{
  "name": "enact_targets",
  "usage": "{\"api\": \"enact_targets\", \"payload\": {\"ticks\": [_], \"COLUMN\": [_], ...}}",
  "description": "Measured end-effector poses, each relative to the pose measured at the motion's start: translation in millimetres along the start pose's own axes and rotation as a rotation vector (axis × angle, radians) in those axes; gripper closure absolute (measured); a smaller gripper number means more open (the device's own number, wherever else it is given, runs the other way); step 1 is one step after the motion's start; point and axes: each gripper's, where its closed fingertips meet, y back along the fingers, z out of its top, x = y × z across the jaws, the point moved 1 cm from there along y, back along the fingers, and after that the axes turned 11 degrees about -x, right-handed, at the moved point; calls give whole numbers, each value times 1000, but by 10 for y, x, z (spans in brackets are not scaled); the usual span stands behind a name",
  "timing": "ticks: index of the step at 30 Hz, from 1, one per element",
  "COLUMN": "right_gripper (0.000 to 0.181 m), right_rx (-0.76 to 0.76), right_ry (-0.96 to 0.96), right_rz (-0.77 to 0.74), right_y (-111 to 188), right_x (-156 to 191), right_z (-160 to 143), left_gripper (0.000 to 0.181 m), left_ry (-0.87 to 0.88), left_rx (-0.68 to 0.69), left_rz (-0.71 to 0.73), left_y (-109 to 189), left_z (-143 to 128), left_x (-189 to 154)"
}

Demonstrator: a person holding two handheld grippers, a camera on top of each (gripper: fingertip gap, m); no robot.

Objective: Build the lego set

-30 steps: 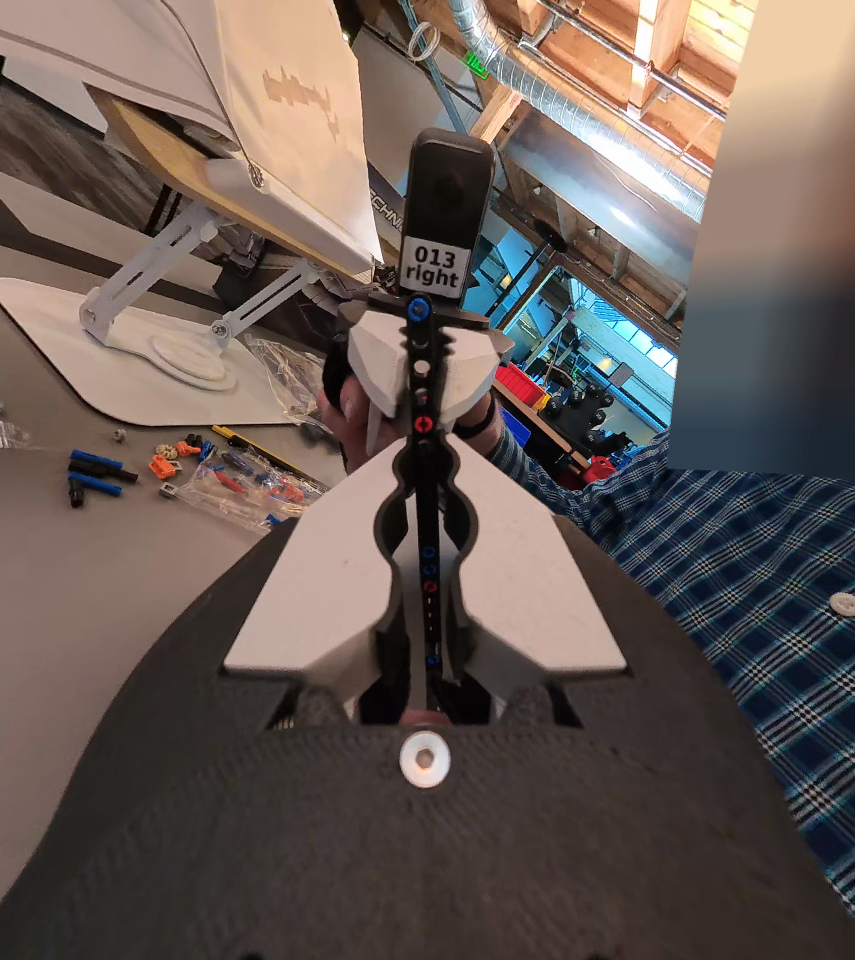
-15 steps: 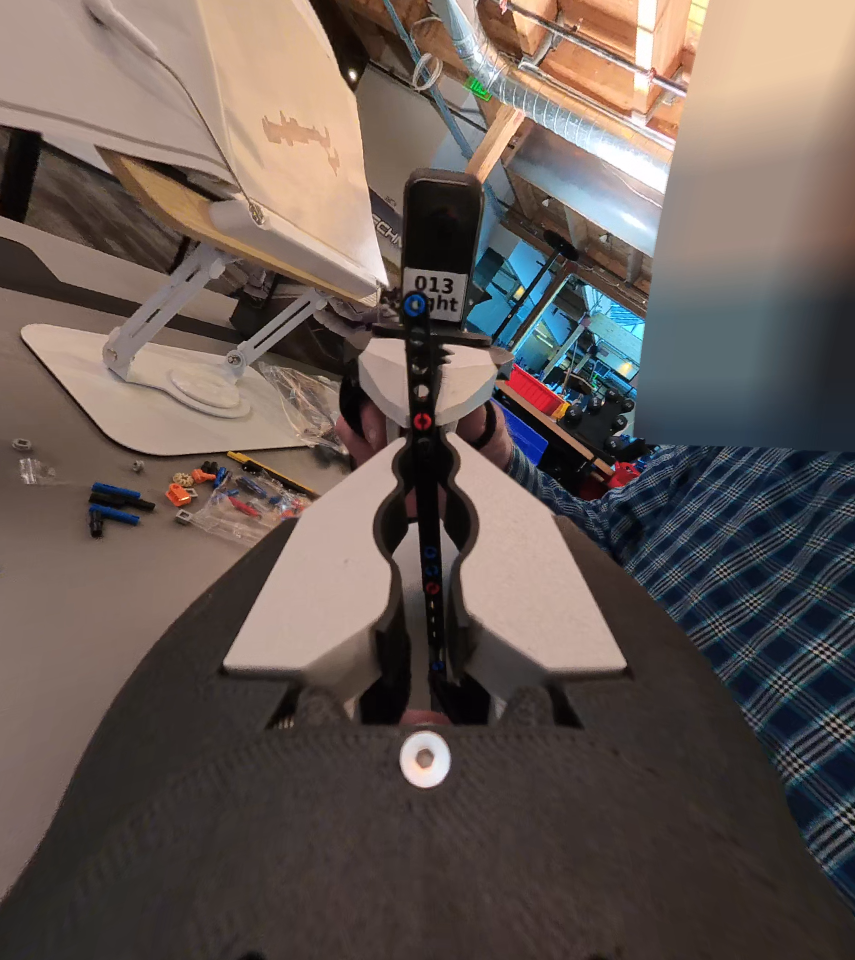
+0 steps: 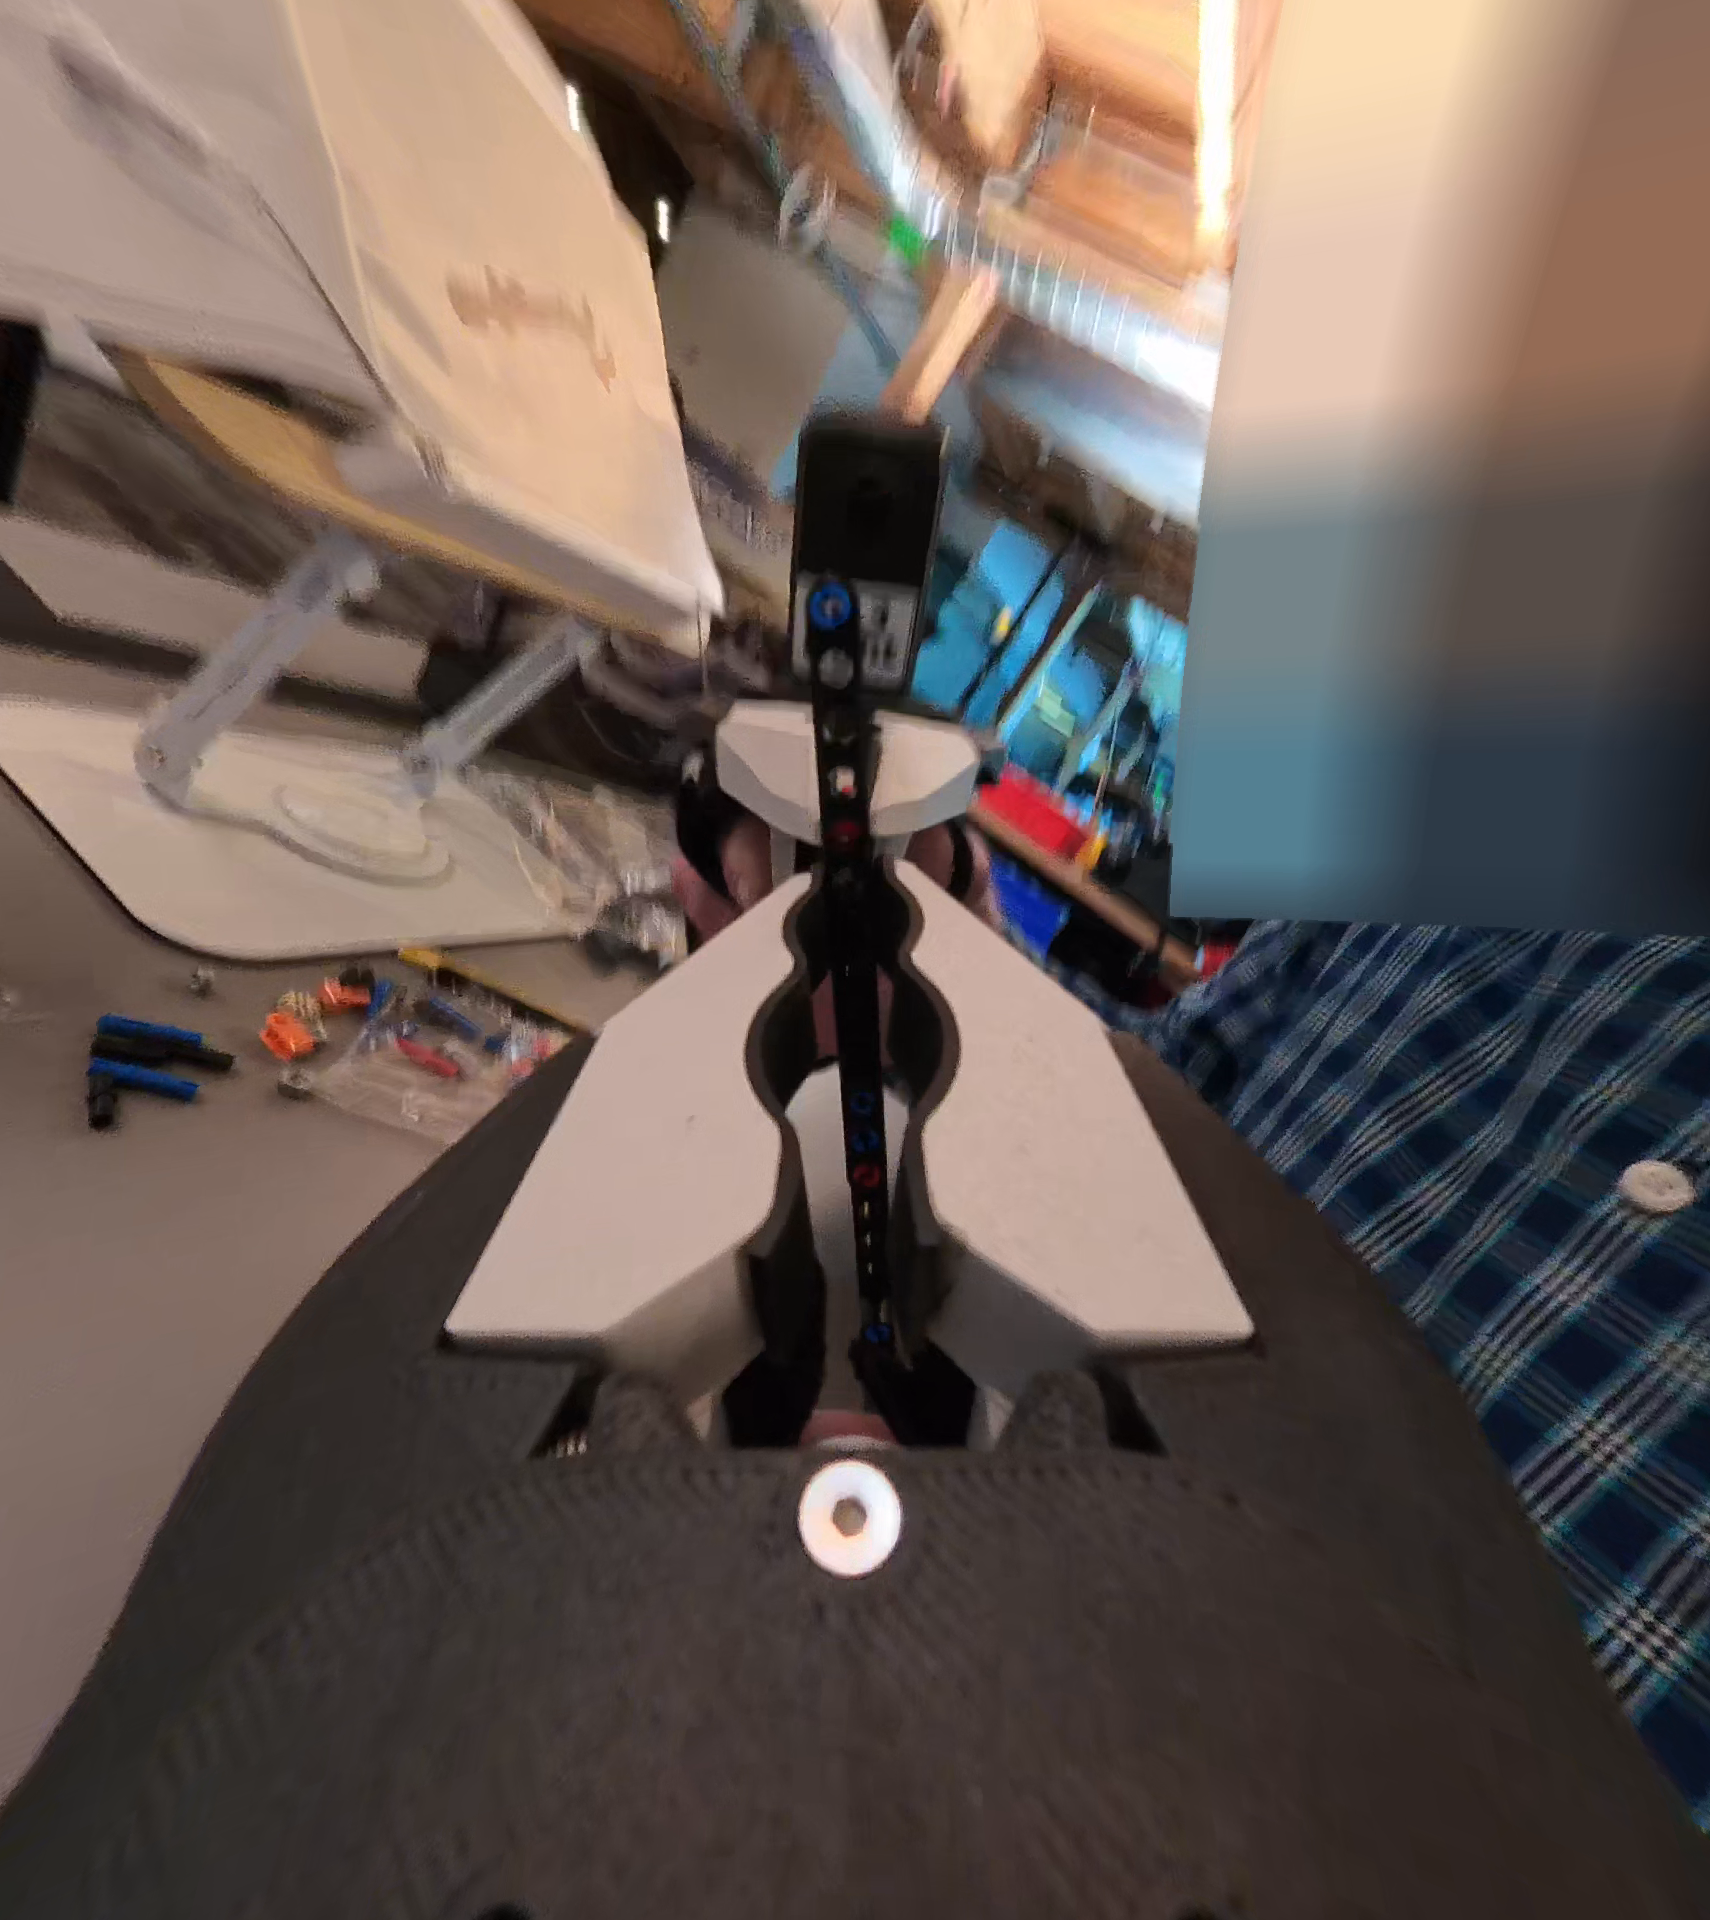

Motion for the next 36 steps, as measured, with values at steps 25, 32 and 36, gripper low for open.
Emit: {"api": "enact_targets", "payload": {"ticks": [25, 32, 36], "right_gripper": [179, 152, 144], "right_rx": [712, 769, 708], "right_ry": [229, 269, 263], "right_rz": [-539, -602, -605], "right_y": [891, 992, 1014], "right_x": [-880, -968, -881], "right_z": [-1125, -1148, -1012], "left_gripper": [176, 163, 135], "left_ry": [320, 358, 328], "left_rx": [170, 214, 232], "left_rz": [437, 566, 619], "left_y": [203, 190, 192], "left_z": [-401, -517, -545], "left_x": [954, 1293, 1381]}}
